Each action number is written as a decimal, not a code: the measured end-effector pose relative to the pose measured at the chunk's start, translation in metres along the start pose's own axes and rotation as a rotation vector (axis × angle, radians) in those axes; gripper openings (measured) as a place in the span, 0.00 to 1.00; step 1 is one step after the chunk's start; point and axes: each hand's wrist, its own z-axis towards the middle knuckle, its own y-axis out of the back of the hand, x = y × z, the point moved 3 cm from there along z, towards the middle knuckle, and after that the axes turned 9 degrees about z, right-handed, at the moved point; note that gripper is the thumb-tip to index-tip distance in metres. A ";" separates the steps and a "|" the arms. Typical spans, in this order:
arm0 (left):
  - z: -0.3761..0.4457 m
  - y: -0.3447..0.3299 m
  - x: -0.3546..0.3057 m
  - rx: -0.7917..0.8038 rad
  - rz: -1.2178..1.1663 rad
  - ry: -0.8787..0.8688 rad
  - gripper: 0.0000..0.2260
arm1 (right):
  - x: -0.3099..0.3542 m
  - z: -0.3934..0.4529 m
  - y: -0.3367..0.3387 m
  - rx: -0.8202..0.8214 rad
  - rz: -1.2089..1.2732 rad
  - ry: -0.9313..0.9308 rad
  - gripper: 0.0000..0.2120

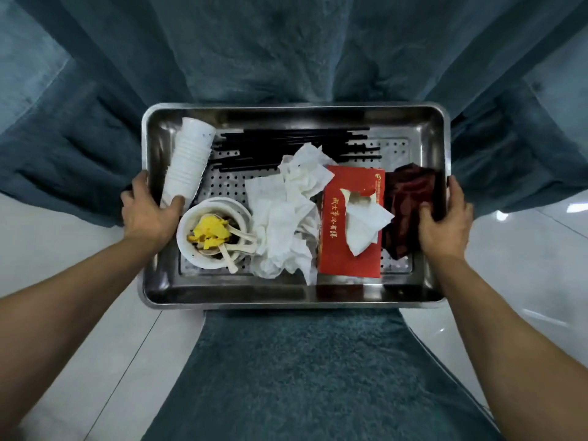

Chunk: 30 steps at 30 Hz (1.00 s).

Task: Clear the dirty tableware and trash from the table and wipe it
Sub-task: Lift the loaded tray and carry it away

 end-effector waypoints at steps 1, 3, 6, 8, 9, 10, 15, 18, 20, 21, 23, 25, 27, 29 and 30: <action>-0.004 0.010 -0.002 -0.008 -0.014 -0.006 0.36 | 0.004 -0.001 0.008 0.001 -0.011 0.025 0.28; -0.013 0.032 -0.004 -0.025 -0.034 -0.012 0.36 | 0.017 -0.003 0.023 0.015 -0.034 0.075 0.26; -0.032 0.071 0.000 -0.067 -0.042 0.001 0.35 | 0.043 -0.015 0.044 0.048 -0.046 0.116 0.23; -0.050 0.095 0.005 -0.090 -0.057 0.023 0.34 | 0.063 -0.028 0.057 0.066 -0.047 0.141 0.23; -0.060 0.107 0.009 -0.100 -0.067 0.030 0.33 | 0.074 -0.035 0.063 0.078 -0.048 0.151 0.23; -0.069 0.118 0.014 -0.110 -0.075 0.036 0.32 | 0.086 -0.041 0.068 0.092 -0.050 0.160 0.22; -0.106 0.179 0.051 -0.179 -0.098 0.049 0.25 | 0.138 -0.058 0.078 0.135 -0.059 0.191 0.22; -0.128 0.218 0.073 -0.249 -0.093 0.056 0.23 | 0.172 -0.067 0.073 0.159 -0.066 0.267 0.22; -0.146 0.247 0.089 -0.298 -0.087 0.086 0.25 | 0.199 -0.078 0.066 0.198 -0.041 0.304 0.22; -0.156 0.262 0.099 -0.318 -0.086 0.106 0.26 | 0.214 -0.084 0.062 0.220 -0.033 0.326 0.22; -0.176 0.293 0.122 -0.363 -0.091 0.136 0.27 | 0.247 -0.100 0.055 0.259 -0.033 0.367 0.22; -0.197 0.322 0.152 -0.417 -0.102 0.156 0.26 | 0.280 -0.120 0.048 0.303 -0.033 0.407 0.22; -0.219 0.350 0.185 -0.462 -0.121 0.203 0.23 | 0.313 -0.142 0.040 0.351 -0.034 0.437 0.21; -0.241 0.378 0.216 -0.497 -0.150 0.247 0.21 | 0.346 -0.165 0.031 0.396 -0.040 0.473 0.20; -0.253 0.390 0.229 -0.515 -0.169 0.262 0.21 | 0.364 -0.177 0.026 0.418 -0.031 0.491 0.20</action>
